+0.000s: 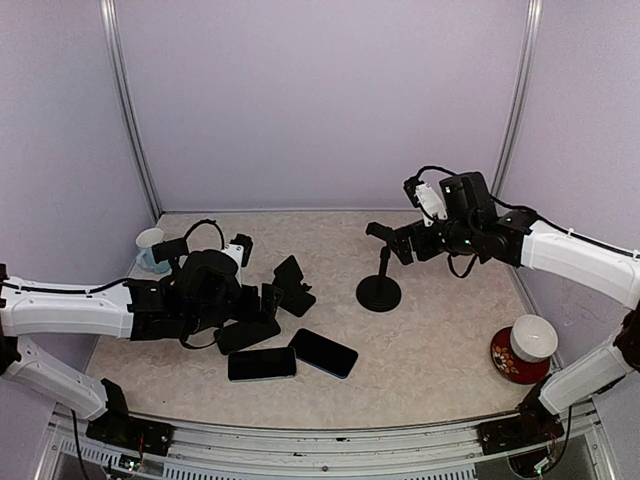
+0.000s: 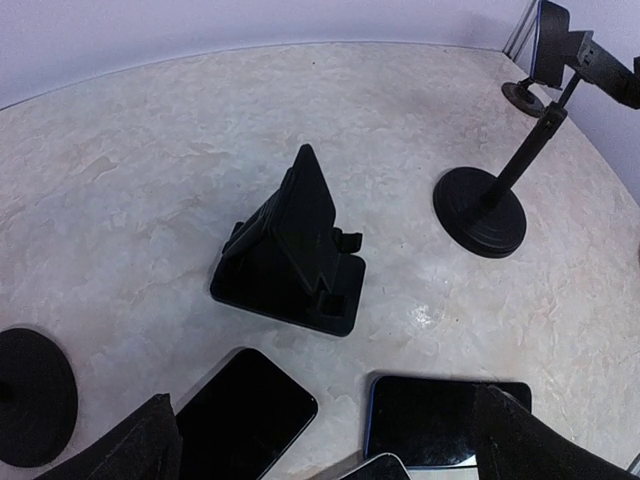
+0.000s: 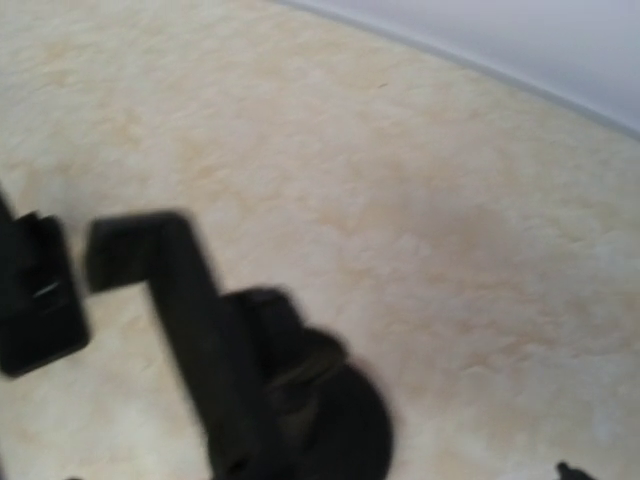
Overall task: Place the phone on the phone stand
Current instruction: Adjust the phone stand at the center of the board.
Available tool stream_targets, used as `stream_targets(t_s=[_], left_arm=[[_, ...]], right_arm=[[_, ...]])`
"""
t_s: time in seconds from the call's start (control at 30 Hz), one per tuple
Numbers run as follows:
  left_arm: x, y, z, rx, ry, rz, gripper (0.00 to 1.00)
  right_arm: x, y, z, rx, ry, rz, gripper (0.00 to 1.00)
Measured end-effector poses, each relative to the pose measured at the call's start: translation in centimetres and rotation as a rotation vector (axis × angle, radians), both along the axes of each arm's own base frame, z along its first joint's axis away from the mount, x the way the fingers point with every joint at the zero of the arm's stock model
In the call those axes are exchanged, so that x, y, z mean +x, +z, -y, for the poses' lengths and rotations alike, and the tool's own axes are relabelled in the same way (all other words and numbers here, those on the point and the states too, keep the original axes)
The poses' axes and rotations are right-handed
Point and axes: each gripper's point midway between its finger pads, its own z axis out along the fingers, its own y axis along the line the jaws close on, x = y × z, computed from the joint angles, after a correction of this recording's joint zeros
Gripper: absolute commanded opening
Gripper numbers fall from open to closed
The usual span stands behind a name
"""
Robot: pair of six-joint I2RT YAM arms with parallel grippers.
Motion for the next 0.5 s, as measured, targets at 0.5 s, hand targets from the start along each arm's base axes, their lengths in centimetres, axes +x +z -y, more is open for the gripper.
stream_targets(t_s=[0.5], left_arm=[[-1.1, -2.0, -1.7, 0.033, 0.013, -0.012, 0.99]], right_arm=[[1.9, -0.3, 2.9, -0.094, -0.175, 0.059, 1.00]])
